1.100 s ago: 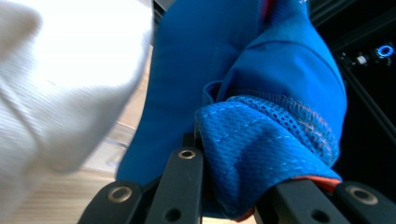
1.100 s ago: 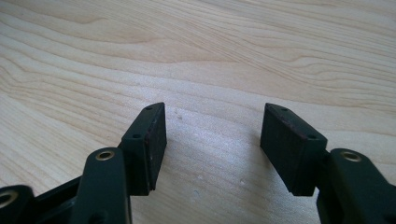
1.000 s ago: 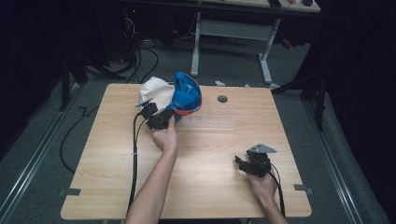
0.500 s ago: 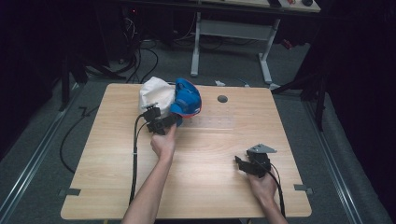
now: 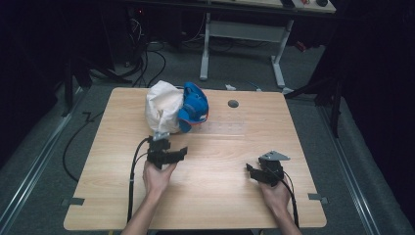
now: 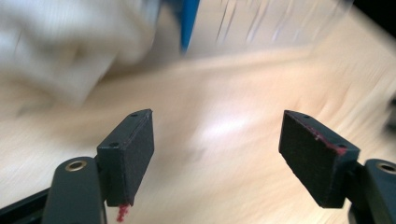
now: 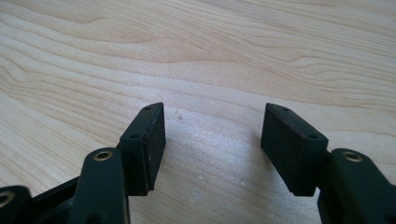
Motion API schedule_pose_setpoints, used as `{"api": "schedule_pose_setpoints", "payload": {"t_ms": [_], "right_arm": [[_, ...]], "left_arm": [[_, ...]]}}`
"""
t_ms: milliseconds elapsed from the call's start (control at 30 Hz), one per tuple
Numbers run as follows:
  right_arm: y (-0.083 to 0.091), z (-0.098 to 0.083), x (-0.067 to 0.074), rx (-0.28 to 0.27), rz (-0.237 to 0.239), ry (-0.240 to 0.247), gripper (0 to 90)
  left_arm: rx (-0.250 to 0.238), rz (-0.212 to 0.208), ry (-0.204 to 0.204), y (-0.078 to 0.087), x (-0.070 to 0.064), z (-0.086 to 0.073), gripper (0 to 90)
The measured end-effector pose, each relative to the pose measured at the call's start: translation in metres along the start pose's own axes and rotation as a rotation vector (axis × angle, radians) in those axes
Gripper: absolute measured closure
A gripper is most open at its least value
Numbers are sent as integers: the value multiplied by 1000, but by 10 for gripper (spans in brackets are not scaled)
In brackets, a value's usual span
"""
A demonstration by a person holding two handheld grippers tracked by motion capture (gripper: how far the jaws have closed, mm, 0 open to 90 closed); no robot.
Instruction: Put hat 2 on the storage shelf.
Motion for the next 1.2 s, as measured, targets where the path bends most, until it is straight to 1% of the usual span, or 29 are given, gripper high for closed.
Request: {"api": "schedule_pose_setpoints", "payload": {"t_ms": [100,200,367,500,567,633,700,833,1067,1200], "right_arm": [[0,0,0,0,0,-2,398],[0,0,0,0,0,-1,397],[0,0,0,1,0,-1,395],[0,0,0,0,0,-2,394],[0,0,0,0,0,-2,394],[0,0,0,0,0,-2,394],[0,0,0,0,0,-1,394],[0,0,0,0,1,0,391],[0,0,1,1,1,-1,389],[0,0,1,1,2,1,387]], "left_arm": [[33,76,-85,3,11,-26,275],[48,115,-112,5,20,-40,270],[27,132,-118,10,26,-49,269],[30,141,-115,11,30,-54,267],[39,145,-114,11,31,-57,265],[25,138,-113,12,31,-56,265],[39,143,-118,11,31,-57,268],[34,143,-108,11,32,-58,269],[29,148,-105,11,31,-58,299],[29,148,-104,11,31,-58,301]]}}
Point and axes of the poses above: each handheld gripper's, and its own axes: y roughly backward along the jaws, z roughly out of its top, x roughly to its left, the point moved 6 cm from there along -y, roughly forward along the jaws, and after that the axes turned 1 degree about -x, right-handed, at the moved point
